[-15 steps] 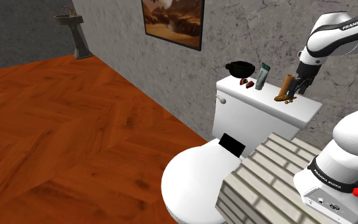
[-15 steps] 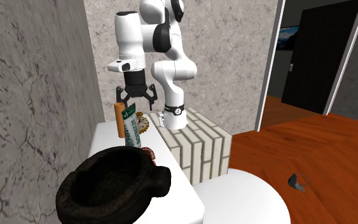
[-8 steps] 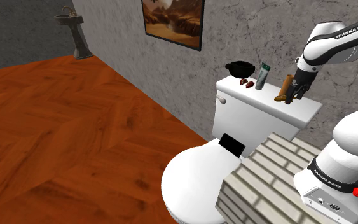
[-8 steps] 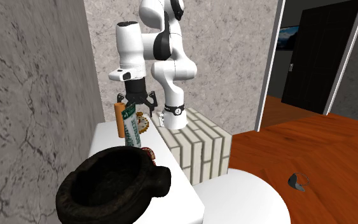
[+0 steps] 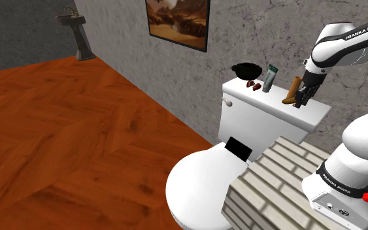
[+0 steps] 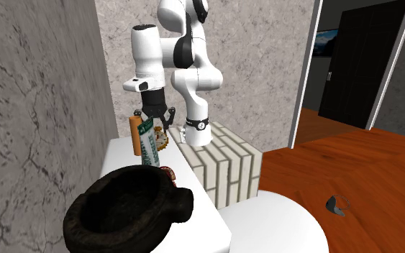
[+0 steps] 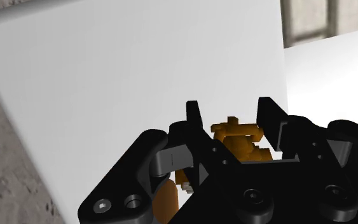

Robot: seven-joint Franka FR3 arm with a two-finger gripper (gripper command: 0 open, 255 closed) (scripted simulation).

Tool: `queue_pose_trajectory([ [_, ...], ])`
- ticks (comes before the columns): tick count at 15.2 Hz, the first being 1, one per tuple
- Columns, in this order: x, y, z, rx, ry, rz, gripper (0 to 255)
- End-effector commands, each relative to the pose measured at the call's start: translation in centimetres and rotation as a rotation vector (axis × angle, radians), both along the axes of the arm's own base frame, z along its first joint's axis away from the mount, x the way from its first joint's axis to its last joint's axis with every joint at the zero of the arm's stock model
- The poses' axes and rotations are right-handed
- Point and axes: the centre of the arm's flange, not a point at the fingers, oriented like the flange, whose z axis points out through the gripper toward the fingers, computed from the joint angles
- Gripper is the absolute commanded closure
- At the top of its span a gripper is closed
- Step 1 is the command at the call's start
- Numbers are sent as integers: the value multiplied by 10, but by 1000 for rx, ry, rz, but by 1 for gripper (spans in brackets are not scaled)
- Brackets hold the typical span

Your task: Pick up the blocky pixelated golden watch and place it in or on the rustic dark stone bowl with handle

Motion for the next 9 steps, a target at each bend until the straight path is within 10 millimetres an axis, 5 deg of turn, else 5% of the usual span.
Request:
queue_pose_trajectory([
  [1,0,0,0,0,0,0,255],
  [9,0,0,10,0,0,0,255],
])
